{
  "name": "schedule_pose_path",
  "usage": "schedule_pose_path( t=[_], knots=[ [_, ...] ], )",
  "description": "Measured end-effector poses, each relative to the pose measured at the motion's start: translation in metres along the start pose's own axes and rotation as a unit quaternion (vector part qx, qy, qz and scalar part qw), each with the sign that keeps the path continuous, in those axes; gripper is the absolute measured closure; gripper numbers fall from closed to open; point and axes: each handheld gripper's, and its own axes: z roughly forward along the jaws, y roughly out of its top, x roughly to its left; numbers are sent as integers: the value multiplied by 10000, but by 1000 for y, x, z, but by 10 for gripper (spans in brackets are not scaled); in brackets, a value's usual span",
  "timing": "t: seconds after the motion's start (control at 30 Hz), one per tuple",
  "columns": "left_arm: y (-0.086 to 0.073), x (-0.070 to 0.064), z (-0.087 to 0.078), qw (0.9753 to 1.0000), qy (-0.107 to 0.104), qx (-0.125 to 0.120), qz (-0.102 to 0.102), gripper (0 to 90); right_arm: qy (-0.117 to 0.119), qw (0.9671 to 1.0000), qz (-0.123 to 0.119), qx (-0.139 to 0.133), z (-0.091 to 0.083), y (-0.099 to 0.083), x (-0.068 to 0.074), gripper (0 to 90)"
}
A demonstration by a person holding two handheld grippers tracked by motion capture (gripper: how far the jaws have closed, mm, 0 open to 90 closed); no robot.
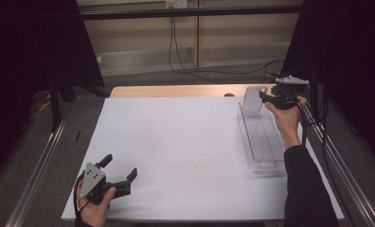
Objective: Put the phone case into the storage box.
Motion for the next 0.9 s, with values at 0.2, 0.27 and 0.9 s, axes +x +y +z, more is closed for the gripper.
schedule_pose_path(
  t=[0.2, 0.27, 0.9],
  knots=[
    [0, 0, 0, 10000, 2, 19, 46, 22, 46, 10000, 47, -22, -3, -3, 0, 245],
    [0, 0, 0, 10000, -6, 14, 56, 22, -8, 9999, 107, -58, -4, -3, -1, 162],
    [0, -1, 3, 10000, 61, 26, -39, 23, 148, 9997, 148, -139, -11, -12, -1, 94]
  ],
)
